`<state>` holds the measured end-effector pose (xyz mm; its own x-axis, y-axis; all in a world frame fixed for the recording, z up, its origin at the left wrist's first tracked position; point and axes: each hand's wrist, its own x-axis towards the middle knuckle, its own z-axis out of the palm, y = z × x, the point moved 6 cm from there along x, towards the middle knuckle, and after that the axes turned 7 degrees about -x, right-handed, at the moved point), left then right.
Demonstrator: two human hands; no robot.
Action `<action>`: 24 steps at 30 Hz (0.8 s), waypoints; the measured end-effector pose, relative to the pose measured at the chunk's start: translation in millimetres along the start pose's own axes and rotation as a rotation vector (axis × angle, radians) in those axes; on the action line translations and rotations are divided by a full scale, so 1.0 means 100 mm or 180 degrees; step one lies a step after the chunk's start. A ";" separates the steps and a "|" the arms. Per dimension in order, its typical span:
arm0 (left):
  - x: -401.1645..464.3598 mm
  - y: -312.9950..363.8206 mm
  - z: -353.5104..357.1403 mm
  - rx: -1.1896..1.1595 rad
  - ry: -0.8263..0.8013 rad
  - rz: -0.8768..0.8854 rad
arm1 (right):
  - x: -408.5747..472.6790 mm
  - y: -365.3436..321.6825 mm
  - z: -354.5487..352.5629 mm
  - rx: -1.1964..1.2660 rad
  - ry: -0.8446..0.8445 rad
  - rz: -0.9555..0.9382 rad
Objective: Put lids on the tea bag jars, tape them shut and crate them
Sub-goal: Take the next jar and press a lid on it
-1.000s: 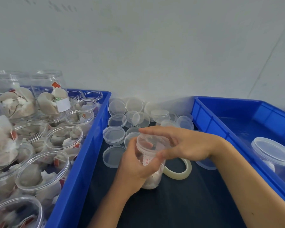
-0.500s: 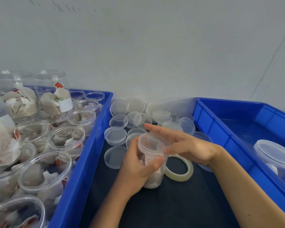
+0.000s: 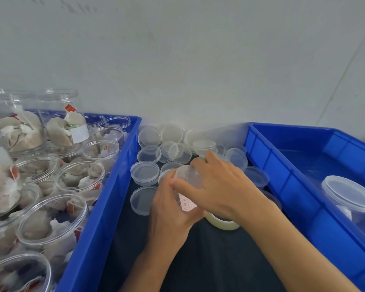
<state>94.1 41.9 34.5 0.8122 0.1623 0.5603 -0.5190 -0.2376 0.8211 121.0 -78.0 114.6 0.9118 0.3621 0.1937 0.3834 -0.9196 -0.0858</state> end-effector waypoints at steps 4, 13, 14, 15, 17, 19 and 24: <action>0.00 0.03 -0.02 0.0161 0.0053 0.0051 | 0.03 0.03 -0.03 0.0013 -0.0243 -0.0007; 0.02 -0.04 -0.01 0.0091 -0.0066 0.0036 | 0.01 -0.10 -0.09 -0.0417 0.0190 -0.0224; 0.01 -0.04 0.01 0.0087 -0.0076 0.0026 | 0.01 -0.10 -0.10 -0.0433 0.0217 -0.0225; 0.00 -0.04 0.02 0.0107 -0.0077 0.0027 | 0.01 -0.11 -0.10 -0.0489 0.0285 -0.0155; -0.03 -0.01 0.08 0.0210 -0.0061 0.0032 | 0.02 -0.13 -0.07 -0.0632 0.0377 0.0150; -0.04 0.00 0.11 0.0322 -0.0059 0.0047 | 0.03 -0.13 -0.04 -0.0758 0.0378 0.0493; -0.01 -0.03 0.01 0.0086 -0.0072 -0.0130 | 0.03 -0.03 -0.02 -0.0383 0.0027 0.0061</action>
<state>94.7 41.2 31.6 0.8386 0.1507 0.5234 -0.4780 -0.2570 0.8399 121.8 -74.3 117.0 0.9174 0.3434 0.2013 0.3450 -0.9382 0.0283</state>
